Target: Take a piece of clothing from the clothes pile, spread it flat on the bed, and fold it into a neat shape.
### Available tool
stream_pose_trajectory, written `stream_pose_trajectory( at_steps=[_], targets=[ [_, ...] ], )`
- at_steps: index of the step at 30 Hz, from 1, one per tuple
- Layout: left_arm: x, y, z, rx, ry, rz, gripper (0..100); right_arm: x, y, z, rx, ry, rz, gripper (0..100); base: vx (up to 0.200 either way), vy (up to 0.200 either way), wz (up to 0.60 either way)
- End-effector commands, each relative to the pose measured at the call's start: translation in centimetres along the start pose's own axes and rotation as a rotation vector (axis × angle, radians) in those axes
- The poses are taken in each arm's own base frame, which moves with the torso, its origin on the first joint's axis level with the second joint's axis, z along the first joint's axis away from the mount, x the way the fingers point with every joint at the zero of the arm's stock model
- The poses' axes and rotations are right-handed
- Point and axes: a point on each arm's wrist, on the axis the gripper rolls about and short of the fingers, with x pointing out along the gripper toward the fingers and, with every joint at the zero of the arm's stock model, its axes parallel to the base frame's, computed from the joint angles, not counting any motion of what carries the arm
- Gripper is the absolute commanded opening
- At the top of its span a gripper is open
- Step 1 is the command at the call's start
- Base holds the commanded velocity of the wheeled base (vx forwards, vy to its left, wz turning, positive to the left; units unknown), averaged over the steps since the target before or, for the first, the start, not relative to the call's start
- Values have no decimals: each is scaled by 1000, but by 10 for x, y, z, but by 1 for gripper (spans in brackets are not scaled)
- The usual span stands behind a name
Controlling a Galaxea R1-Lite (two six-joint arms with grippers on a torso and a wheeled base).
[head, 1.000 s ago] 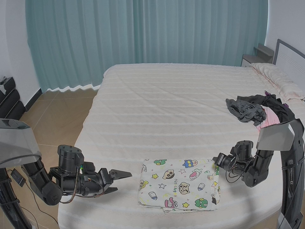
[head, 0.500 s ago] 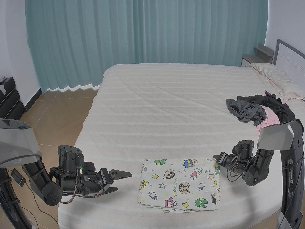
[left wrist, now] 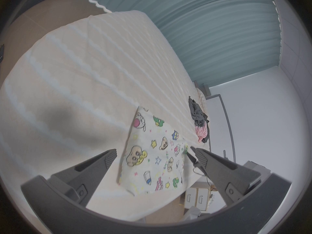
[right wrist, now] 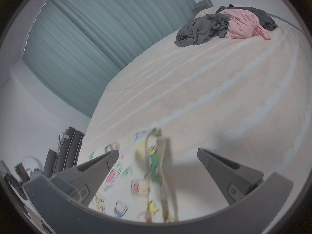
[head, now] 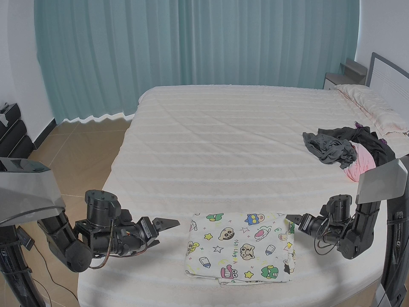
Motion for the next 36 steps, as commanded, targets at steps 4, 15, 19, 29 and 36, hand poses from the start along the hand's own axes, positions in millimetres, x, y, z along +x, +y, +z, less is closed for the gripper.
stream_pose_trajectory(
  at_steps=[4,15,19,29,36],
  targets=[
    [57,-14,15,117,-33,50,100,-21,12,-51,-78,140,32,100,0,0,0],
    [114,8,-15,437,10,243,100,-13,6,-60,-77,178,18,100,0,0,0],
    [119,0,-24,461,21,218,100,-11,10,-61,-86,178,34,100,0,0,0],
    [131,-12,-34,490,32,183,100,12,22,-67,-112,155,89,100,0,0,0],
    [133,-16,-37,493,47,195,0,15,26,-68,-118,155,108,0,0,0,0]
  ],
)
